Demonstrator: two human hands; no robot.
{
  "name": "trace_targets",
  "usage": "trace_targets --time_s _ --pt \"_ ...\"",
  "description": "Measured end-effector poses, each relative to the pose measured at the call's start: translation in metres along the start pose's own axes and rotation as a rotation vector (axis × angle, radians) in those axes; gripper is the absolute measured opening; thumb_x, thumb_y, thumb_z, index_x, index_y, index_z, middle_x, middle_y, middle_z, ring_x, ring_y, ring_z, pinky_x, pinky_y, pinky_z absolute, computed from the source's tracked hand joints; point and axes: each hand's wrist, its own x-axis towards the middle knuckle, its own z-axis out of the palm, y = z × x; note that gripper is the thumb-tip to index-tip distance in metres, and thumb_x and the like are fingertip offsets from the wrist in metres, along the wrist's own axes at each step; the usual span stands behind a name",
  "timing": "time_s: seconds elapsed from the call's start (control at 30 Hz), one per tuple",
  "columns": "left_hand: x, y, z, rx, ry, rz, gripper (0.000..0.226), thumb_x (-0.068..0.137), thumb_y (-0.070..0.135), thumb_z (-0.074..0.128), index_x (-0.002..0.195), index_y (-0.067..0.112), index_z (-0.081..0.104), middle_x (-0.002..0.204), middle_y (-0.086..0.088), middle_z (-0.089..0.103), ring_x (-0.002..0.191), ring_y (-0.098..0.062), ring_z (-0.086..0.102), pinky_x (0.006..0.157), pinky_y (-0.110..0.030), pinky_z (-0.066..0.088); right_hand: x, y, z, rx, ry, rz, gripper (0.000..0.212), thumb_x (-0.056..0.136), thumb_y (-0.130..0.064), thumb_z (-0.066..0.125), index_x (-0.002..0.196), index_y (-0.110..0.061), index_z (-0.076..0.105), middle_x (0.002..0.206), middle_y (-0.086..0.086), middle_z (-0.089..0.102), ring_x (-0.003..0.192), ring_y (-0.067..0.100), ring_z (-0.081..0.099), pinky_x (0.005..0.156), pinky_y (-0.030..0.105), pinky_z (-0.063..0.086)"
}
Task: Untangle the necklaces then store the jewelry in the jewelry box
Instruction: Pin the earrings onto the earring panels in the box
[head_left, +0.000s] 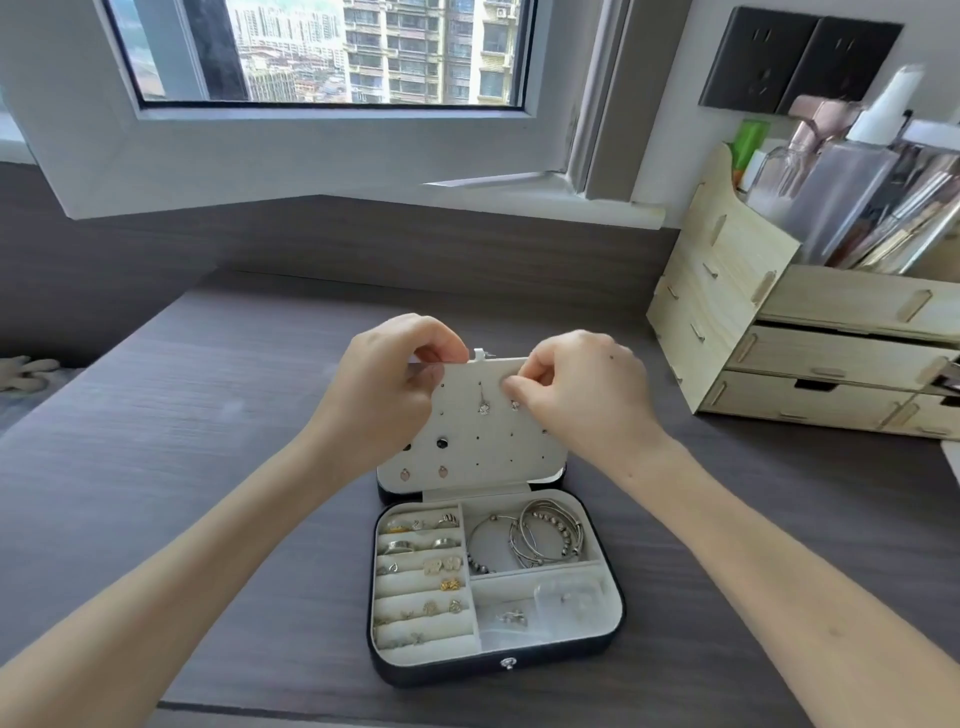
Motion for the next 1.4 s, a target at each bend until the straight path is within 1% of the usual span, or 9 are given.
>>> trace_targets --time_s 0.2,0.33,0.47,0.63,0.87,1.0,1.1,1.3,1.4 --pt "-0.001 0.002 -0.003 -0.008 -0.005 -0.009 0.037 0.079 -0.016 0.055 0.077 0.020 0.061 0.080 0.013 0.062 0.074 0.007 0.053 0.065 -0.005 0.039 0.010 0.015 -0.018 -0.175 0.011 -0.040 0.057 0.063 -0.071 0.065 0.051 -0.018 0.048 0.055 -0.006 0.053 0.064 0.016 0.056 0.055 0.025 0.035" --pt "0.003 -0.004 -0.003 -0.010 -0.013 -0.085 0.027 0.081 -0.013 0.056 0.083 0.014 0.062 0.079 0.013 0.060 0.071 0.009 0.051 0.063 -0.003 0.036 0.016 0.046 -0.027 0.246 -0.020 0.041 0.046 0.072 -0.060 0.067 0.052 -0.020 0.056 0.047 -0.011 0.050 0.054 0.005 0.048 0.054 0.026 0.035" --pt "0.008 -0.021 0.002 0.045 -0.001 -0.172 0.018 0.084 -0.006 0.058 0.086 0.011 0.064 0.079 0.012 0.060 0.071 0.004 0.053 0.060 -0.002 0.035 0.021 0.088 -0.007 0.076 -0.069 0.048 0.012 0.085 -0.033 0.063 0.079 -0.028 0.072 0.080 -0.011 0.069 0.085 0.013 0.063 0.074 0.030 0.048" --pt "0.012 -0.036 0.013 0.064 -0.027 -0.288 0.021 0.083 -0.008 0.056 0.086 0.012 0.063 0.082 0.003 0.063 0.073 -0.004 0.055 0.057 -0.003 0.037 0.015 0.101 0.037 -0.105 -0.228 -0.113 0.026 0.091 -0.036 0.056 0.115 -0.031 0.066 0.109 -0.003 0.064 0.106 0.020 0.053 0.084 0.027 0.038" --pt "0.014 -0.041 0.014 0.019 -0.082 -0.383 0.029 0.083 -0.008 0.055 0.080 0.020 0.063 0.084 0.005 0.065 0.079 -0.012 0.059 0.068 -0.022 0.045 0.018 0.099 0.056 -0.123 -0.200 -0.232 0.021 0.092 -0.028 0.056 0.107 -0.023 0.070 0.104 0.001 0.065 0.098 0.023 0.052 0.082 0.028 0.034" --pt "0.013 -0.032 0.012 -0.062 -0.120 -0.387 0.020 0.086 0.001 0.058 0.080 0.018 0.067 0.083 0.002 0.067 0.074 -0.006 0.059 0.062 -0.018 0.043 0.014 0.098 0.042 0.191 -0.068 -0.107 0.010 0.088 -0.020 0.062 0.092 -0.015 0.069 0.087 -0.001 0.068 0.084 0.017 0.058 0.078 0.027 0.040" --pt "0.012 -0.024 0.009 -0.121 -0.170 -0.352 0.010 0.078 0.031 0.068 0.080 0.023 0.071 0.089 0.005 0.068 0.083 -0.002 0.061 0.068 -0.022 0.045 0.009 0.076 0.027 0.344 0.001 -0.154 0.005 0.084 -0.014 0.062 0.087 -0.011 0.065 0.076 -0.004 0.066 0.071 0.011 0.058 0.070 0.025 0.044" --pt "0.009 -0.016 -0.002 -0.274 -0.152 -0.369 0.017 0.068 0.038 0.063 0.076 0.027 0.074 0.101 -0.001 0.066 0.091 -0.009 0.059 0.073 -0.025 0.041 0.013 0.038 0.024 0.045 0.465 -0.308 0.005 0.073 -0.007 0.059 0.068 -0.007 0.059 0.060 0.004 0.057 0.055 0.025 0.052 0.054 0.027 0.038" --pt "0.006 -0.015 -0.005 -0.333 -0.156 -0.360 0.020 0.071 0.035 0.059 0.080 0.023 0.073 0.104 -0.004 0.064 0.087 -0.004 0.058 0.069 -0.017 0.042 0.015 0.016 0.029 0.115 0.455 -0.396 0.013 0.076 -0.016 0.057 0.066 -0.008 0.059 0.059 0.003 0.058 0.054 0.024 0.054 0.053 0.028 0.039"
